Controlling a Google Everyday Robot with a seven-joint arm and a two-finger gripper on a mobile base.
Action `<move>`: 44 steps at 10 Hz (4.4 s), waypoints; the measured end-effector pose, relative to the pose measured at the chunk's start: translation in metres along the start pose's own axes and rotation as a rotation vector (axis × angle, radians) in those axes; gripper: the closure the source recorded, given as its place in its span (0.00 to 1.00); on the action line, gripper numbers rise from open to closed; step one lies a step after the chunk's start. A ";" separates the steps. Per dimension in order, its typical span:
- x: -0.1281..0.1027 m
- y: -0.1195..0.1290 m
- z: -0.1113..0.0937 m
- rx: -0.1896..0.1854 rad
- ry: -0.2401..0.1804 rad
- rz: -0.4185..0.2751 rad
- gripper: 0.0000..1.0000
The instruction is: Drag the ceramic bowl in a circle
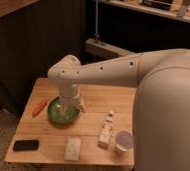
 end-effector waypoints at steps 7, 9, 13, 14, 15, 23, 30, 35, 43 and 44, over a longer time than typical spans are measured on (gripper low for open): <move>0.000 0.000 0.000 0.000 0.000 0.000 0.35; 0.000 0.000 0.000 0.000 0.000 0.000 0.35; 0.000 0.000 0.000 0.000 0.000 0.000 0.35; 0.000 0.000 0.000 0.000 0.000 0.000 0.35; 0.000 0.000 0.002 0.001 0.002 0.000 0.35; -0.004 0.000 0.018 -0.005 -0.002 0.009 0.35; -0.006 0.001 0.046 -0.001 0.011 0.031 0.35; -0.007 0.001 0.069 0.007 0.023 0.040 0.35; -0.008 0.008 0.115 0.027 0.044 0.027 0.35; -0.007 0.007 0.117 0.032 0.047 0.027 0.37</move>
